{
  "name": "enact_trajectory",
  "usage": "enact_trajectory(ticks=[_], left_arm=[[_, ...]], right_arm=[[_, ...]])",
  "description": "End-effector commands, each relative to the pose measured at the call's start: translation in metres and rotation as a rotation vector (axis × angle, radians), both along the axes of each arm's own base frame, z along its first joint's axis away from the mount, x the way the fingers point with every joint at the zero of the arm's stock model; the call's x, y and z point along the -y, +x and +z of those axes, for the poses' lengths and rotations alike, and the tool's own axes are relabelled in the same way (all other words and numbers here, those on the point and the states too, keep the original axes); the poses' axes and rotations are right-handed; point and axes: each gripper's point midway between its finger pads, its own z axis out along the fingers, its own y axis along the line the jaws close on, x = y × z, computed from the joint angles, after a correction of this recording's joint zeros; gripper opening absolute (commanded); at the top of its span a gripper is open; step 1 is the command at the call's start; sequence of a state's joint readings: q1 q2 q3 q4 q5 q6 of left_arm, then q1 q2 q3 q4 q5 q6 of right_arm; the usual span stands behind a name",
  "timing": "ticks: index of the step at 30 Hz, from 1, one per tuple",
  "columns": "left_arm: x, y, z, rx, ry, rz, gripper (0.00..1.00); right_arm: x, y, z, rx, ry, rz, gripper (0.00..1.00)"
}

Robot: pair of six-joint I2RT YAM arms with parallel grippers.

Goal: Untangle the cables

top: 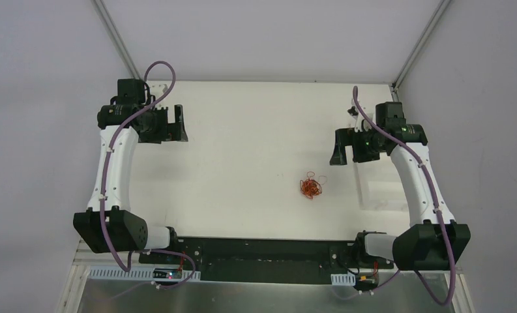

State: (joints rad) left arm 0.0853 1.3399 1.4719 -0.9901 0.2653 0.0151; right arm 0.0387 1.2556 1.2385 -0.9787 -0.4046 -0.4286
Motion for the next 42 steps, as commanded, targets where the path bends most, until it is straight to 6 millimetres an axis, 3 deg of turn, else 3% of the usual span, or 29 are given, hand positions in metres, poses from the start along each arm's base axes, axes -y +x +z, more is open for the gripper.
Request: enact_trajectory(ticks=[1, 9, 14, 22, 25, 28, 30, 32, 37, 42], left_arm=[[0.022, -0.016, 0.006, 0.018, -0.063, -0.151, 1.0], [0.059, -0.046, -0.004, 0.001, -0.233, -0.28, 1.0], [0.068, -0.062, -0.021, 0.024, -0.283, -0.29, 1.0], [0.064, -0.076, -0.037, 0.037, -0.259, -0.257, 1.0], [0.066, -0.08, -0.04, 0.036, -0.266, -0.257, 1.0], [0.07, -0.081, -0.039, 0.041, -0.295, -0.263, 1.0], [0.076, -0.082, -0.041, 0.043, -0.327, -0.279, 1.0], [0.079, -0.08, -0.043, 0.062, -0.348, -0.294, 0.96], [0.092, -0.069, -0.034, 0.137, -0.413, -0.357, 0.96], [0.109, -0.058, -0.014, 0.246, -0.462, -0.46, 0.98]], right_arm=[[-0.01, -0.009, 0.001, -0.008, 0.006, 0.081, 0.99], [-0.046, -0.031, -0.034, -0.092, -0.043, 0.292, 0.99], [-0.066, -0.035, -0.068, -0.165, -0.098, 0.435, 0.98], [-0.072, -0.021, -0.121, -0.186, -0.225, 0.587, 0.81], [-0.066, -0.026, -0.144, -0.221, -0.273, 0.64, 0.69], [-0.067, -0.029, -0.153, -0.257, -0.276, 0.654, 0.55], [-0.083, -0.028, -0.144, -0.291, -0.21, 0.628, 0.29], [-0.11, -0.019, -0.121, -0.302, -0.106, 0.593, 0.0], [-0.174, 0.012, -0.038, -0.264, 0.179, 0.498, 0.0], [-0.214, 0.012, 0.035, -0.201, 0.407, 0.484, 0.0]])
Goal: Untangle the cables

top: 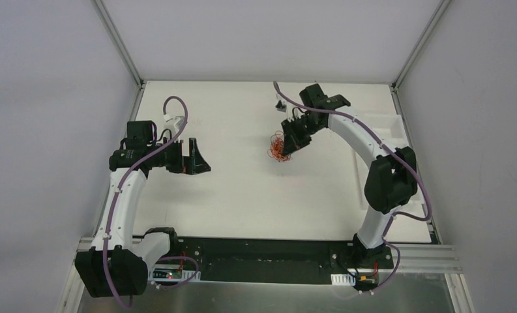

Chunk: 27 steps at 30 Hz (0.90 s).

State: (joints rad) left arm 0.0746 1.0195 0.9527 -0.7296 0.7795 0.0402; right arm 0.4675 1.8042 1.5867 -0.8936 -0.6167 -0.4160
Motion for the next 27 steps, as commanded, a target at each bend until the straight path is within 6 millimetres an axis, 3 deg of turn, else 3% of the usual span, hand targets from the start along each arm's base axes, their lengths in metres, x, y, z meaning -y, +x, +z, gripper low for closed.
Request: enact_trajectory(ticks=[1, 9, 14, 19, 21, 23, 26, 27], left_arm=[[0.026, 0.012, 0.031, 0.183, -0.084, -0.129, 0.98], [0.083, 0.013, 0.053, 0.378, -0.068, -0.359, 0.99], [0.119, 0.007, 0.063, 0.421, -0.103, -0.455, 0.96], [0.142, -0.004, 0.078, 0.458, -0.137, -0.53, 0.89], [0.148, -0.006, 0.083, 0.48, -0.138, -0.555, 0.8], [0.15, -0.005, 0.09, 0.502, -0.142, -0.566, 0.61], [0.152, -0.004, 0.098, 0.531, -0.143, -0.582, 0.19], [0.151, -0.004, 0.1, 0.539, -0.14, -0.583, 0.0]], right_arm=[[-0.04, -0.025, 0.079, -0.084, 0.25, -0.025, 0.0], [-0.075, -0.059, 0.129, -0.03, 0.361, 0.082, 0.0], [-0.085, -0.083, 0.138, -0.006, 0.376, 0.173, 0.0], [-0.087, -0.092, 0.143, -0.003, 0.385, 0.207, 0.0], [-0.086, -0.094, 0.142, -0.006, 0.38, 0.213, 0.0], [-0.082, -0.097, 0.14, -0.005, 0.368, 0.218, 0.0], [-0.075, -0.1, 0.137, -0.003, 0.354, 0.214, 0.0], [-0.073, -0.098, 0.134, 0.001, 0.342, 0.203, 0.0]])
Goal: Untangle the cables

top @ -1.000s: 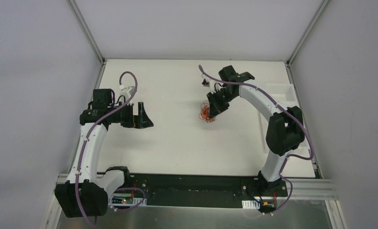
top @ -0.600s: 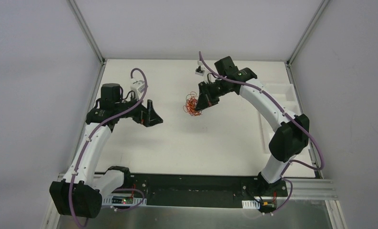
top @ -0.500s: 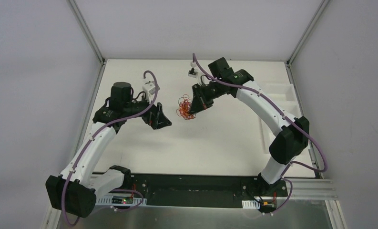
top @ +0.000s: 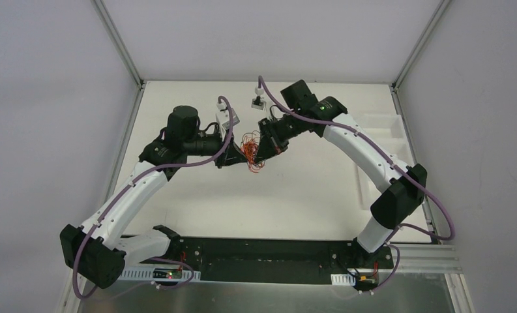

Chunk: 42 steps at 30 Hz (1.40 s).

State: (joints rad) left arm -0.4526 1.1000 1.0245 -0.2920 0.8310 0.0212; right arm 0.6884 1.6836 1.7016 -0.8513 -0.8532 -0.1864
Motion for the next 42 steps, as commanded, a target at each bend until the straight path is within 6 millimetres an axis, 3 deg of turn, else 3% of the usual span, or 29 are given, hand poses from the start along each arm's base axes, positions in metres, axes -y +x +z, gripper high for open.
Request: enact_trajectory(ticks=[1, 4, 9, 16, 20, 22, 25, 26, 27, 28, 29, 30, 37, 39, 42], left_arm=[[0.004, 0.005, 0.034, 0.132, -0.04, -0.031, 0.0], [-0.016, 0.01, 0.032, 0.095, -0.019, 0.047, 0.0], [-0.092, 0.043, 0.009, -0.048, -0.032, 0.377, 0.0], [-0.181, 0.069, -0.02, -0.203, 0.011, 0.736, 0.0], [-0.235, 0.077, -0.035, -0.263, 0.022, 0.892, 0.0], [-0.248, 0.077, -0.042, -0.277, 0.035, 0.902, 0.0], [-0.22, 0.071, -0.034, -0.267, -0.046, 0.71, 0.0], [-0.209, 0.07, -0.028, -0.266, -0.078, 0.656, 0.09], [-0.197, 0.069, -0.021, -0.268, -0.101, 0.6, 0.34], [-0.184, 0.068, -0.015, -0.259, -0.107, 0.548, 0.78], [-0.172, 0.067, -0.011, -0.248, -0.099, 0.502, 0.92], [-0.157, 0.065, -0.008, -0.231, -0.088, 0.45, 0.97], [-0.061, 0.071, 0.033, -0.298, -0.211, 0.26, 0.99], [-0.038, 0.072, 0.039, -0.369, -0.243, 0.233, 0.99], [-0.005, 0.068, 0.031, -0.529, -0.265, 0.211, 0.99]], right_arm=[[0.017, -0.007, 0.023, 0.068, 0.029, -0.005, 0.0], [0.042, 0.019, 0.018, 0.1, -0.026, -0.119, 0.0], [0.103, 0.057, -0.003, 0.064, -0.12, -0.328, 0.0], [0.166, 0.091, -0.008, 0.05, -0.156, -0.53, 0.0], [0.204, 0.1, -0.014, 0.052, -0.201, -0.599, 0.0], [0.213, 0.1, -0.017, 0.03, -0.198, -0.612, 0.0], [0.197, 0.091, -0.013, -0.018, -0.126, -0.547, 0.0], [0.189, 0.089, -0.009, -0.022, -0.101, -0.52, 0.0], [0.179, 0.085, -0.005, -0.018, -0.08, -0.481, 0.0], [0.169, 0.081, 0.001, -0.002, -0.059, -0.441, 0.0], [0.158, 0.074, 0.006, 0.018, -0.036, -0.39, 0.0], [0.147, 0.068, 0.012, 0.046, -0.019, -0.339, 0.0], [0.084, 0.018, 0.02, 0.323, -0.001, 0.003, 0.0], [0.069, 0.014, 0.021, 0.407, 0.007, 0.048, 0.0], [0.048, 0.014, 0.024, 0.532, 0.028, 0.088, 0.0]])
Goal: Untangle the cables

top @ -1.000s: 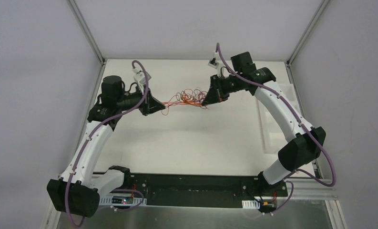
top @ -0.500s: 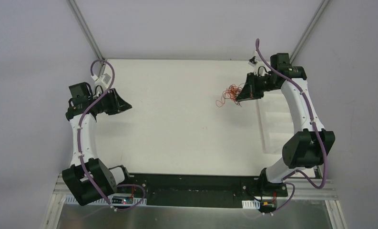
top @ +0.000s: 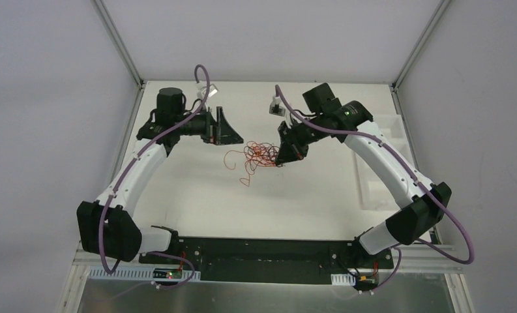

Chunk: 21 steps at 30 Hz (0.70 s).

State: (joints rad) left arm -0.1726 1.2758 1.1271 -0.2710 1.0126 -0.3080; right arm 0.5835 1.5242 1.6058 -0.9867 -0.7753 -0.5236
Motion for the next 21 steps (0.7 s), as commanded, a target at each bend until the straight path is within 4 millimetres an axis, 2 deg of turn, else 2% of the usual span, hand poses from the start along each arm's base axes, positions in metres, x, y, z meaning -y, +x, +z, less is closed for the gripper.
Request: enact_trajectory(ticks=[1, 3, 6, 8, 12, 15, 19, 21], left_arm=[[0.045, 0.004, 0.015, -0.192, -0.128, 0.0, 0.99], [0.054, 0.007, 0.014, -0.271, -0.196, 0.023, 0.99], [0.063, 0.005, 0.019, -0.318, -0.282, 0.003, 0.97], [0.065, 0.002, 0.022, -0.312, -0.291, -0.027, 0.68], [0.067, -0.006, 0.037, -0.273, -0.334, -0.094, 0.01], [0.055, -0.006, 0.043, -0.258, -0.32, -0.066, 0.0], [0.006, 0.021, 0.04, -0.257, -0.3, 0.148, 0.0], [-0.01, 0.029, 0.043, -0.241, -0.298, 0.198, 0.0]], right_arm=[[-0.023, 0.01, 0.031, 0.309, 0.089, 0.067, 0.0], [-0.034, 0.009, 0.031, 0.355, 0.095, 0.077, 0.0], [-0.039, 0.019, 0.026, 0.409, 0.06, 0.048, 0.0], [-0.039, 0.026, 0.023, 0.421, 0.048, 0.017, 0.01], [-0.029, 0.037, 0.014, 0.45, -0.012, -0.052, 0.04], [-0.005, 0.041, 0.001, 0.444, -0.079, -0.089, 0.04], [0.038, 0.021, -0.019, 0.384, -0.166, -0.065, 0.03], [0.05, 0.01, -0.024, 0.365, -0.175, -0.062, 0.06]])
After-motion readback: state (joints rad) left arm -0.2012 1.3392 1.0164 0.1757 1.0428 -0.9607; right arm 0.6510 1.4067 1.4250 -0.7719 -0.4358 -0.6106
